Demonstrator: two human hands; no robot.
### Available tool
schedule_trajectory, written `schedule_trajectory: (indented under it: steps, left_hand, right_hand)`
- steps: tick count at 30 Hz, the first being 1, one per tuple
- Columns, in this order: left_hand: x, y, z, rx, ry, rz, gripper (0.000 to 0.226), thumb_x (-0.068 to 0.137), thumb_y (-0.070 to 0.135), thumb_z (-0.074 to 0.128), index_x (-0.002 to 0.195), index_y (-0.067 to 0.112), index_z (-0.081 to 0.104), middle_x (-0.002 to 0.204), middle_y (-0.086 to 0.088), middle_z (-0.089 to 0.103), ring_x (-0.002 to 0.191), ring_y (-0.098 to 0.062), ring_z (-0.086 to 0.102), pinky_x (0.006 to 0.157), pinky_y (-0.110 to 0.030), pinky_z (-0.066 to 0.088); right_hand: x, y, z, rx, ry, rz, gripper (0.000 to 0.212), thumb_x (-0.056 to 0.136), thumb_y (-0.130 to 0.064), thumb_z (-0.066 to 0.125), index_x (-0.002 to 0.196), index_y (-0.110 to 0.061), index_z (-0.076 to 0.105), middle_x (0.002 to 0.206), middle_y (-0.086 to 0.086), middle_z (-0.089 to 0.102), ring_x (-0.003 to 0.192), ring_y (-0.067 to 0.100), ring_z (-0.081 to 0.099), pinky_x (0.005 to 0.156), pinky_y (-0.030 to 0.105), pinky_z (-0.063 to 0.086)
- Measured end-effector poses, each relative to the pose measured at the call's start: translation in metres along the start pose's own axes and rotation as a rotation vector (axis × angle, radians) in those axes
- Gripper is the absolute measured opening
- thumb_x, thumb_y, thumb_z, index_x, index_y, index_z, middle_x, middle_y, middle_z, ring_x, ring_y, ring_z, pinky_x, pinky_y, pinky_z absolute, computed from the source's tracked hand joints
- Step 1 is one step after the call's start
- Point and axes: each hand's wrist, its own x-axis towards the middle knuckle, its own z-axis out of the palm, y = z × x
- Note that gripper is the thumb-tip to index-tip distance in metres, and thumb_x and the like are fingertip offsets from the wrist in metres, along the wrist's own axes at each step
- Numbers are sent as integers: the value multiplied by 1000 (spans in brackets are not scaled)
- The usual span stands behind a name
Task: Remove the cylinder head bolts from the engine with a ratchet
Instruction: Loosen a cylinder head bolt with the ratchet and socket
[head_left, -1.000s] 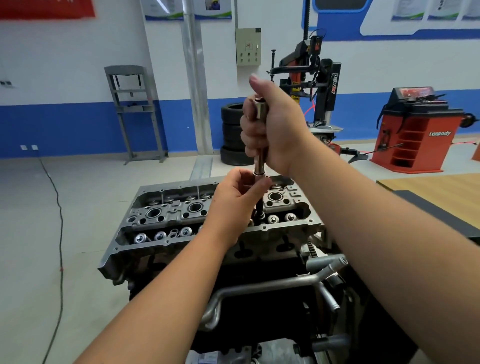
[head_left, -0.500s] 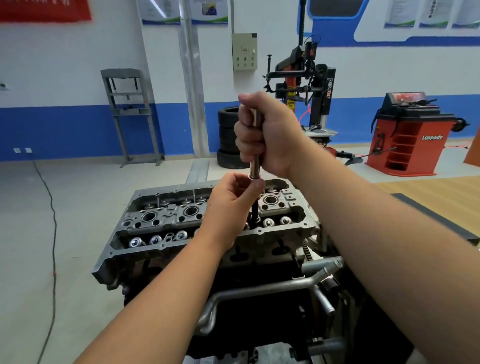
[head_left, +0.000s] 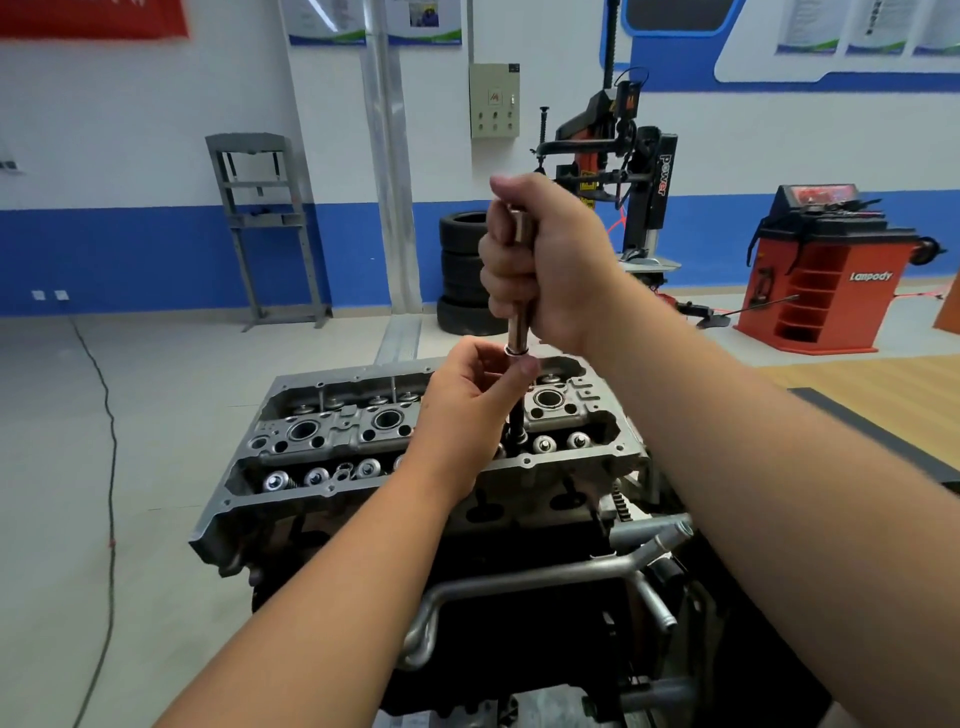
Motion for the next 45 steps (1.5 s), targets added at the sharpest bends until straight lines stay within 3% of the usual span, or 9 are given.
schedule_trajectory:
  steps: [3, 7, 14, 19, 22, 29, 37, 40, 45]
  left_hand:
    - [0, -2, -5, 2, -89, -5, 19, 82, 67, 62, 98, 59, 68, 100, 15, 76, 98, -6, 70, 87, -28, 54]
    - [-1, -3, -3, 40, -98, 16, 34, 88, 68, 50, 99, 45, 73, 101, 7, 77, 101, -40, 67, 96, -59, 53]
    - [1, -1, 3, 22, 45, 0, 27, 70, 59, 78, 87, 40, 67, 79, 8, 70, 70, -9, 58, 69, -39, 53]
    - [-1, -1, -4, -96, -62, -30, 30, 89, 51, 67, 113, 34, 66, 101, 2, 77, 96, -12, 69, 84, -29, 55]
    - [-3, -3, -5, 31, -121, -9, 12, 106, 35, 57, 106, 35, 70, 102, 10, 77, 97, -5, 71, 81, -25, 49]
    - [3, -5, 0, 36, 34, -19, 12, 91, 13, 76, 89, 19, 65, 66, 14, 63, 57, -3, 50, 52, -19, 44]
    - [-1, -4, -4, 47, -97, 0, 24, 96, 56, 54, 101, 42, 73, 101, 9, 76, 98, -12, 72, 91, -39, 53]
    - [0, -3, -1, 45, -31, 6, 22, 97, 48, 57, 94, 33, 73, 93, 9, 76, 89, -8, 72, 84, -34, 54]
    - [5, -5, 6, 46, 115, 6, 23, 91, 30, 78, 84, 22, 58, 63, 17, 61, 54, -1, 49, 50, -18, 44]
  right_hand:
    - [-1, -7, -11, 58, -133, 102, 42, 98, -33, 43, 58, -20, 40, 48, -6, 24, 45, 14, 17, 50, 27, 19]
    - [-4, 1, -1, 54, 0, 14, 38, 99, -29, 45, 63, -18, 43, 48, -5, 29, 43, 13, 21, 48, 27, 22]
    - [-13, 18, 24, -220, 377, -241, 32, 102, -28, 43, 75, -15, 53, 56, -7, 49, 49, 8, 43, 50, 25, 40]
    - [-4, -2, 1, 15, 17, 33, 42, 99, -34, 42, 59, -19, 44, 46, -6, 29, 43, 14, 22, 47, 27, 21]
    - [-5, -6, -5, 1, -74, 89, 43, 98, -37, 47, 58, -20, 43, 48, -6, 26, 46, 15, 19, 52, 31, 18]
    - [-12, 23, 31, -194, 439, -222, 33, 103, -37, 46, 79, -16, 53, 62, -7, 48, 51, 6, 43, 51, 22, 39]
    - [-2, -1, 0, 44, -56, 66, 49, 100, -43, 40, 58, -20, 44, 47, -6, 26, 43, 15, 19, 47, 25, 22]
    - [-5, 4, 7, -14, 75, 9, 44, 101, -47, 47, 68, -18, 49, 50, -4, 34, 44, 14, 26, 48, 27, 26]
    - [-7, 15, 24, -143, 392, -98, 42, 104, -47, 42, 83, -13, 55, 66, 1, 54, 54, 12, 49, 55, 29, 45]
